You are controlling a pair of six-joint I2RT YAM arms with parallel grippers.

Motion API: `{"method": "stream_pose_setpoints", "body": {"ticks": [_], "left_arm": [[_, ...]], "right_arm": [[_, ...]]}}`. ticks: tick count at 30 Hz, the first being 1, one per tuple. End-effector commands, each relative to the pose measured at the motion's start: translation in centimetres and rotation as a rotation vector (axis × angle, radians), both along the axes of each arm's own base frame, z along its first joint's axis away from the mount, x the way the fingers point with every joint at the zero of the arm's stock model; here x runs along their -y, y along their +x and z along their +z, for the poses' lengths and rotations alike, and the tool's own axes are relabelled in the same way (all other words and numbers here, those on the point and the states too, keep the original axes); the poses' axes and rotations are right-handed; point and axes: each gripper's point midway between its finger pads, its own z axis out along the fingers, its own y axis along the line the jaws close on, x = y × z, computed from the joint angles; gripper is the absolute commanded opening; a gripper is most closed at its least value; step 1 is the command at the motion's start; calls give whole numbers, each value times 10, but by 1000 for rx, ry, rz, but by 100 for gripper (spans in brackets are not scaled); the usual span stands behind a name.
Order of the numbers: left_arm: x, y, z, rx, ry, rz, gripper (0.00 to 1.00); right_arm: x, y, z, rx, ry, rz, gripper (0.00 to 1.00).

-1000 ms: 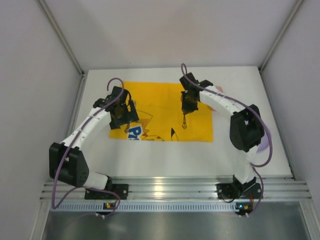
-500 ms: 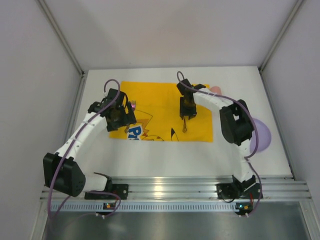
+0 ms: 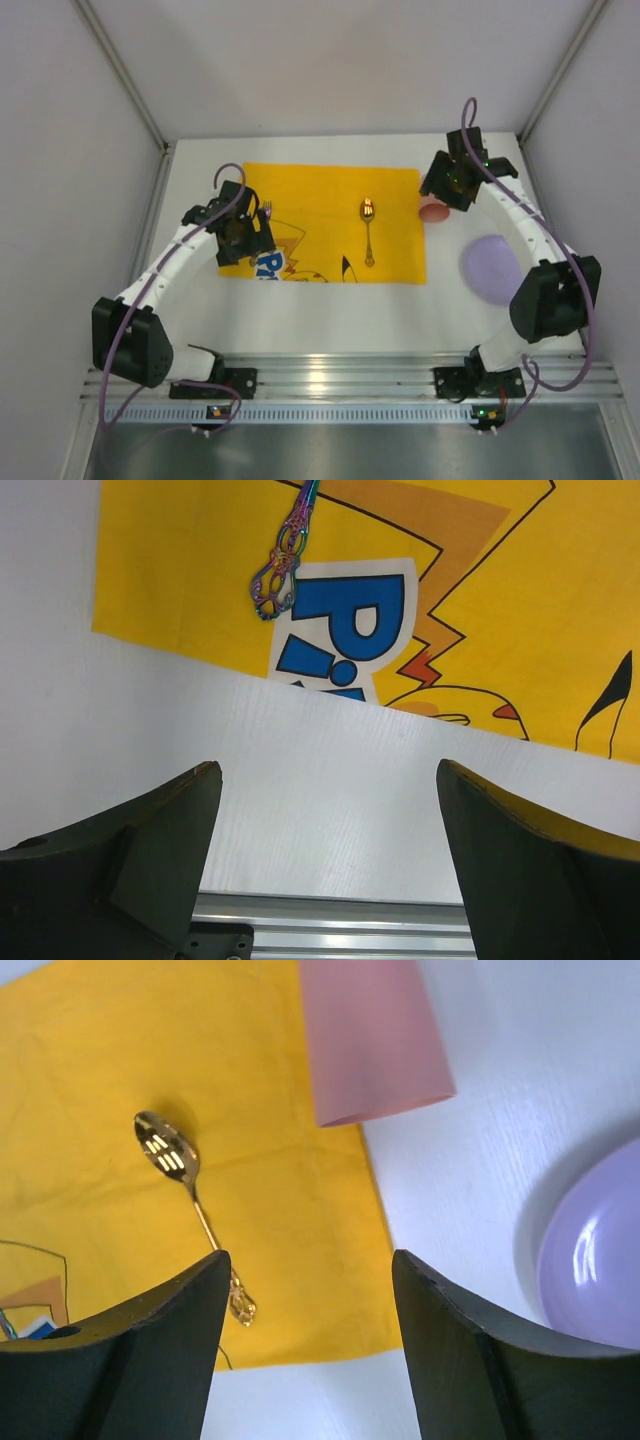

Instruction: Set the dinner table for one person

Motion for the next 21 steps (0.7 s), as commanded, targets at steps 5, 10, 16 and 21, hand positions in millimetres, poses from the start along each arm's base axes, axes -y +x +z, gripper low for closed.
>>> {"method": "stream_pose_setpoints", "body": {"ticks": [5, 10, 16, 21], "left_arm": [[4, 6, -5, 22, -12, -17, 94], [4, 6, -6, 19, -7, -28, 94], [1, 4, -8, 12, 17, -46, 93], [-3, 1, -13, -2, 38, -57, 93]], "right_arm": [[21, -16, -36, -83, 74, -154, 67], [19, -4, -49, -44, 146, -229, 69], [22, 22, -48, 78, 196, -305, 69], [26, 43, -51, 130, 197, -353, 69]]}}
